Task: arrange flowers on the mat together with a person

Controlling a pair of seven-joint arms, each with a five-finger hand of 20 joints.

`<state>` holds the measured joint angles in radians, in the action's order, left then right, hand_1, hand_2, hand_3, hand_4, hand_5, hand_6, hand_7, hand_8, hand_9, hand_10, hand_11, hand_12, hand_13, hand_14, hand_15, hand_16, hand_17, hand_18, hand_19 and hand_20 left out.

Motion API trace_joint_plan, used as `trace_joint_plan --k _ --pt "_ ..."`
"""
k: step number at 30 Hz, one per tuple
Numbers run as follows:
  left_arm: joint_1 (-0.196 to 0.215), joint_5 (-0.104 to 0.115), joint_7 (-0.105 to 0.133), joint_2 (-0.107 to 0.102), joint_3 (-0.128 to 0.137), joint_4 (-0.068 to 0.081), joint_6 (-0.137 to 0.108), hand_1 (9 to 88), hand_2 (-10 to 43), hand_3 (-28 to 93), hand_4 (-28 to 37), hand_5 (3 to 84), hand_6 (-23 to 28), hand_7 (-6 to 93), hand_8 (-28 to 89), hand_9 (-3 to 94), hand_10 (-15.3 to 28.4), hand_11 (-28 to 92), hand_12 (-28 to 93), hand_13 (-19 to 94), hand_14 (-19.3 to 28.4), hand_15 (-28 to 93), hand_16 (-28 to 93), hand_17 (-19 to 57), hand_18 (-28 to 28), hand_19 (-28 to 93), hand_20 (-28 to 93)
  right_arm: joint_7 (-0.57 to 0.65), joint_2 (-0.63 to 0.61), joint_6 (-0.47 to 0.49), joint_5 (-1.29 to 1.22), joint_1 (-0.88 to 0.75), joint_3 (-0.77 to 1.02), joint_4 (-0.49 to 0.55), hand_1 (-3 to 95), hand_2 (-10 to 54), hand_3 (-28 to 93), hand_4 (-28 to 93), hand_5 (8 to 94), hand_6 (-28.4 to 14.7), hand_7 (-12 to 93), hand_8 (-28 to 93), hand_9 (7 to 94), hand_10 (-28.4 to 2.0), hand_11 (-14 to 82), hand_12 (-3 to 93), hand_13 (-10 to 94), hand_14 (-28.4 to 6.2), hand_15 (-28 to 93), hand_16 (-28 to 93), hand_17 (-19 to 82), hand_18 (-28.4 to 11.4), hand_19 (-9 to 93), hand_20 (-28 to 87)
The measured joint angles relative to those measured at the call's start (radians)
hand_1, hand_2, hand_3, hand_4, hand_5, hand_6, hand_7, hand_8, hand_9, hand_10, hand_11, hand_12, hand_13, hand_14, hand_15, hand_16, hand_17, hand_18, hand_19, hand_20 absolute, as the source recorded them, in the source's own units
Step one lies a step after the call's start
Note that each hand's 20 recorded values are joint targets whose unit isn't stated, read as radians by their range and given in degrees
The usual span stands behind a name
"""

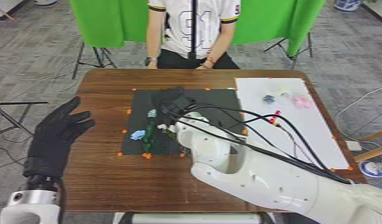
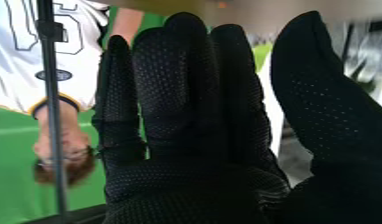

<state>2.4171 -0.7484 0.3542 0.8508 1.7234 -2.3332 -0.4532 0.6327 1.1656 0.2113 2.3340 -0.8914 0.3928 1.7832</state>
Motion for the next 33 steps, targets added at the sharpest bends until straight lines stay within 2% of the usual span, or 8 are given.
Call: trace_joint_plan --k 4,9,14,17,21,27,30,33 --pt "0.015 0.005 0.012 0.001 0.012 -0.003 -0.006 20.9 6.0 79 -28.3 33.7 7.4 16.1 -11 33.9 19.6 33 9 24 26.0 59 -13 -6.7 22.7 56 8 -0.011 -0.027 -0.003 -0.11 -0.076 0.148 0.101 40.1 -9.3 70 -26 65.5 0.6 15 -12 66.7 -15.6 31.7 18.2 63 -11.6 67 15 27 -21.3 79 7" --pt "0.026 0.009 0.021 0.003 0.018 -0.003 -0.01 20.5 5.9 79 -28.3 33.5 7.3 16.2 -11 33.5 19.5 33 9 24 26.0 59 -13 -6.8 22.7 56 8 -0.034 -0.065 -0.031 -0.24 -0.204 0.35 0.219 35.2 -2.9 68 -24 62.4 -1.1 14 -11 65.1 -16.7 29.1 17.6 61 -13.5 66 14 25 -21.8 78 7" --pt "0.039 0.009 0.019 0.015 0.034 -0.003 -0.01 19.0 6.1 79 -28.3 33.3 6.7 15.5 -11 33.4 19.1 31 8 24 26.0 57 -13 -7.4 22.6 54 8 -0.065 -0.072 -0.044 -0.476 -0.396 0.616 0.334 30.7 1.7 67 -23 62.2 -1.4 13 -11 64.8 -17.4 28.1 17.2 61 -14.2 66 13 24 -22.3 77 7" --pt "0.054 0.006 0.014 0.026 0.05 -0.003 -0.005 17.8 6.3 78 -28.3 32.3 5.8 14.8 -11 32.3 17.8 28 8 23 25.4 53 -13 -8.1 22.7 52 7 -0.087 -0.085 -0.117 -0.55 -0.511 0.737 0.38 28.1 3.3 68 -23 60.6 -1.6 13 -11 61.9 -18.3 25.3 16.2 58 -16.2 65 12 22 -22.8 74 6" --pt "0.082 -0.011 -0.008 0.043 0.082 -0.002 0.013 16.8 6.0 78 -28.3 31.0 4.7 14.4 -11 30.6 16.8 26 8 22 25.0 51 -12 -8.8 22.8 50 6 -0.155 -0.092 -0.293 -0.662 -0.665 0.897 0.396 24.1 5.7 68 -23 56.5 -2.7 12 -11 58.2 -19.4 22.2 15.4 53 -18.8 63 10 19 -24.3 71 6" --pt "0.115 -0.02 -0.011 0.063 0.098 -0.002 0.045 15.2 5.6 77 -28.3 29.5 3.9 13.8 -11 28.5 16.4 24 9 20 24.2 49 -10 -10.4 22.9 49 7 -0.298 -0.104 -0.475 -0.91 -0.849 1.044 0.393 20.7 6.7 69 -23 51.5 -3.0 11 -10 52.9 -19.6 19.1 14.9 49 -20.4 61 9 16 -25.3 67 8" --pt "0.123 -0.019 0.006 0.063 0.097 -0.001 0.05 15.0 5.3 78 -28.3 29.7 4.2 14.2 -10 28.6 16.7 25 10 20 24.3 50 -9 -10.5 22.9 48 8 -0.324 -0.115 -0.493 -0.933 -0.91 1.075 0.393 19.6 7.5 69 -23 50.6 -3.1 11 -10 51.5 -20.1 18.5 15.0 47 -21.1 60 8 15 -25.3 66 8" --pt "0.125 -0.018 0.034 0.063 0.094 0.0 0.05 14.9 5.2 78 -28.3 29.8 4.3 14.2 -11 28.9 16.8 25 10 20 24.5 50 -9 -10.6 22.9 48 8 -0.342 -0.108 -0.423 -0.988 -0.964 1.148 0.393 19.1 7.6 69 -23 50.3 -3.0 11 -10 51.1 -20.2 18.1 15.0 46 -21.2 60 8 15 -25.1 65 9"
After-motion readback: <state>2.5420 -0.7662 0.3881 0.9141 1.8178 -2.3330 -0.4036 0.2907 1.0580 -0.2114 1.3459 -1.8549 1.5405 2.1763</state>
